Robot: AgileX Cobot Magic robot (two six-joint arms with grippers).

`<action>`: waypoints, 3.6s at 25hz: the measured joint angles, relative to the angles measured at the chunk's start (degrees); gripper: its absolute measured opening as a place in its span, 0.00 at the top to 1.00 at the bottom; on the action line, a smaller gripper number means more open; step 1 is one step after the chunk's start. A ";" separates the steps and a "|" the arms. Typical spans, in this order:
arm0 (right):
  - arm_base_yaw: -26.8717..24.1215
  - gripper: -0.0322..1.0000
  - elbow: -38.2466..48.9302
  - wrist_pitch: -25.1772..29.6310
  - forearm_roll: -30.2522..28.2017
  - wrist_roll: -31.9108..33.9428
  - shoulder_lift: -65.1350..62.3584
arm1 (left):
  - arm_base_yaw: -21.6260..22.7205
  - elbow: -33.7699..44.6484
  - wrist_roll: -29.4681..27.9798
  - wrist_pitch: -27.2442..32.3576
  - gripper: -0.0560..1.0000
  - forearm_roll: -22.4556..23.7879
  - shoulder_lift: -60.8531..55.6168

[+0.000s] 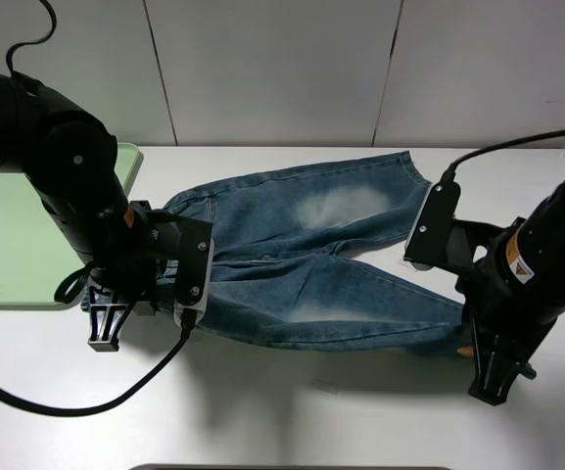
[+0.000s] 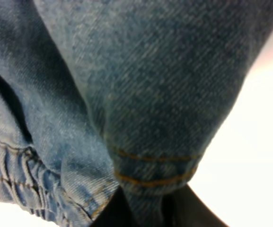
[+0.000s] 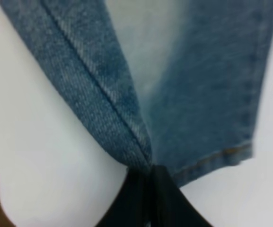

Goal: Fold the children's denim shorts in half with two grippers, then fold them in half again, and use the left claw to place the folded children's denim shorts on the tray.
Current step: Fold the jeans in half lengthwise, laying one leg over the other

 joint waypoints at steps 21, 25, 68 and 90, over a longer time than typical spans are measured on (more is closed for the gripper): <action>-11.19 1.00 -14.01 -0.07 -12.97 -7.86 1.14 | -0.11 -4.18 -13.32 -1.84 0.91 7.40 -1.96; -11.30 1.00 -15.73 0.18 -14.29 -8.41 4.44 | -0.11 -4.59 -13.58 -2.37 0.91 7.76 -1.96; -24.32 1.00 -36.47 -23.08 -15.88 -8.41 26.97 | 9.13 -12.08 -26.52 -19.15 0.91 20.99 10.20; -26.47 1.00 -39.63 -27.87 -16.08 -6.25 32.79 | 12.46 -14.82 -26.52 -24.73 0.91 21.50 13.47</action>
